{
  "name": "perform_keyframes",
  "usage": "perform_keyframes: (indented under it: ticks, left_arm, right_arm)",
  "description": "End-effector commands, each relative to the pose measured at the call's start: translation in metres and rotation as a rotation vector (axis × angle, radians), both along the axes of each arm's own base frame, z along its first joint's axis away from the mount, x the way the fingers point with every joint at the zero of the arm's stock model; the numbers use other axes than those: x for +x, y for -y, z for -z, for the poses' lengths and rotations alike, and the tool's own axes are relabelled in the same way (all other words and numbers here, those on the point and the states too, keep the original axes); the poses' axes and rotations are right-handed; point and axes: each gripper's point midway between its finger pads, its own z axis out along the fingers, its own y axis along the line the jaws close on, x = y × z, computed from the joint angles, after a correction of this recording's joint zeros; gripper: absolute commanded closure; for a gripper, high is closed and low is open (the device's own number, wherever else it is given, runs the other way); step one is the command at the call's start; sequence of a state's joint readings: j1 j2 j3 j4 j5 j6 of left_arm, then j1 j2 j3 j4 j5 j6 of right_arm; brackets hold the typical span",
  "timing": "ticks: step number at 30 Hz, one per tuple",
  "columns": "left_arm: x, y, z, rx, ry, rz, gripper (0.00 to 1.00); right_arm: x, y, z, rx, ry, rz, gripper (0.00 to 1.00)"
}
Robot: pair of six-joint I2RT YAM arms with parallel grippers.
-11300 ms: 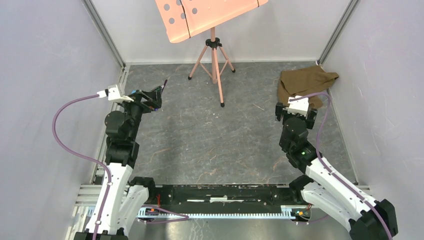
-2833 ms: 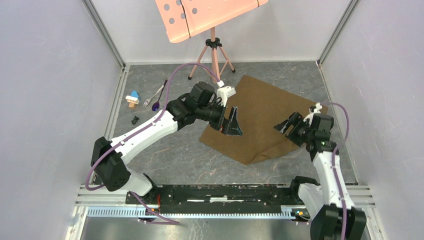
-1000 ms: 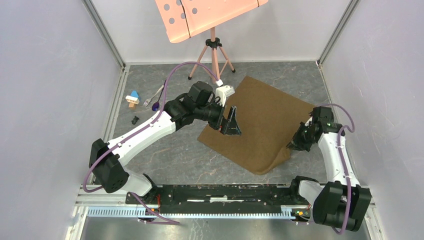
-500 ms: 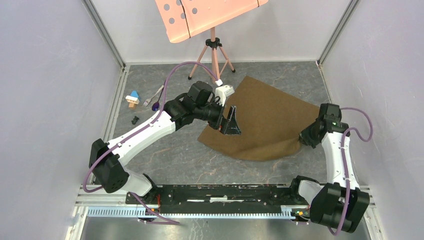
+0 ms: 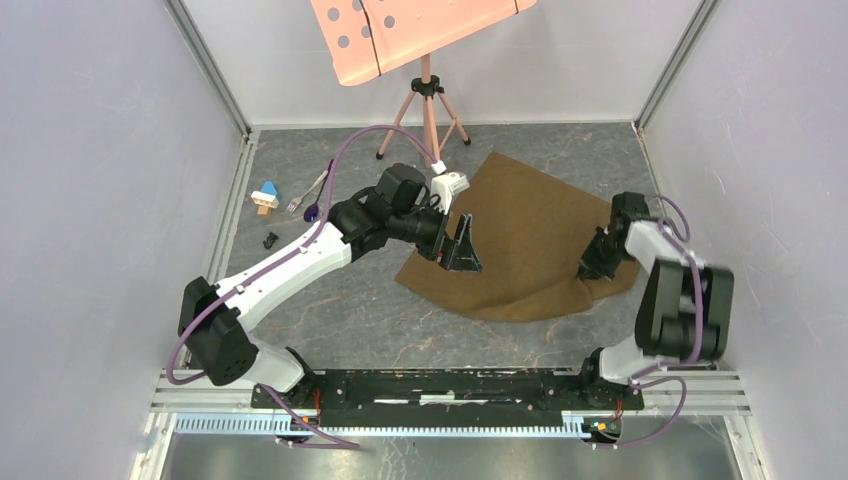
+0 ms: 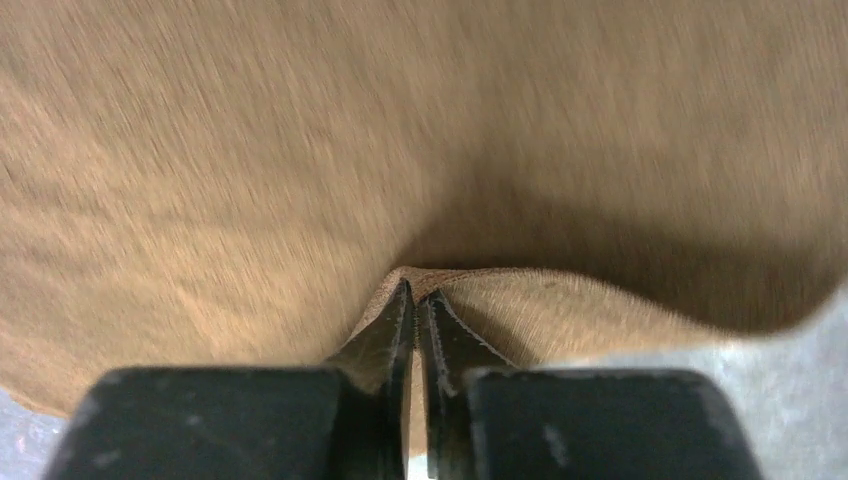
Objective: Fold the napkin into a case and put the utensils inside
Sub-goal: Flatten out the crumpled napkin at the center of the board.
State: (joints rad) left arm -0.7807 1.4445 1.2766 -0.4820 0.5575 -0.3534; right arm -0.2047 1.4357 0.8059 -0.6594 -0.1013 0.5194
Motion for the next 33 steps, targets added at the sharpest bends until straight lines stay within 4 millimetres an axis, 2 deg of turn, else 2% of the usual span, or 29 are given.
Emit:
perform_keyframes:
  ticks: [1, 3, 4, 5, 7, 9, 13, 18, 20, 25, 29, 33]
  left_arm:
    - [0.0, 0.001, -0.006, -0.027, 0.042, 0.033, 0.0]
    - [0.002, -0.001, -0.006, -0.018, 0.051, 0.026, 0.0]
    - [0.003, -0.002, -0.008, -0.019, 0.056, 0.024, 0.0]
    - [0.004, -0.002, -0.008, -0.02, 0.056, 0.021, 0.0]
    - [0.005, -0.003, -0.007, -0.018, 0.054, 0.018, 0.0]
    - [0.006, -0.003, -0.006, -0.016, 0.053, 0.015, 0.0]
    - [0.005, -0.002, -0.003, -0.014, 0.038, 0.021, 0.0]
    - [0.004, -0.001, -0.005, -0.026, 0.037, 0.028, 0.0]
    - [0.004, -0.002, -0.006, -0.026, 0.042, 0.026, 0.0]
    - [0.005, -0.003, -0.006, -0.021, 0.049, 0.021, 0.0]
    - [0.005, -0.003, -0.007, -0.022, 0.053, 0.02, 0.0]
    - [0.006, -0.004, -0.007, -0.021, 0.059, 0.018, 0.0]
  right_arm:
    - [0.067, 0.006, -0.01, -0.002, 0.107, -0.221, 0.8]
    - [0.064, 0.017, -0.025, -0.076, 0.123, -0.265, 0.53]
    - [0.057, 0.023, -0.032, -0.123, 0.124, -0.272, 0.45]
    - [0.049, 0.028, -0.038, -0.162, 0.121, -0.283, 0.39]
    - [0.027, 0.036, -0.044, -0.221, 0.087, -0.284, 0.36]
    - [0.006, 0.03, -0.041, -0.209, 0.068, -0.293, 0.36]
    - [-0.029, 0.006, -0.027, -0.116, 0.074, -0.315, 0.37]
    - [-0.057, -0.008, 0.001, -0.052, 0.028, -0.342, 0.35]
    - [-0.062, -0.01, 0.009, -0.04, 0.005, -0.351, 0.36]
    - [-0.058, -0.013, 0.017, -0.063, -0.002, -0.337, 0.37]
    - [-0.06, -0.011, 0.024, -0.099, -0.024, -0.309, 0.45]
    - [-0.072, -0.014, 0.022, -0.093, -0.055, -0.294, 0.71]
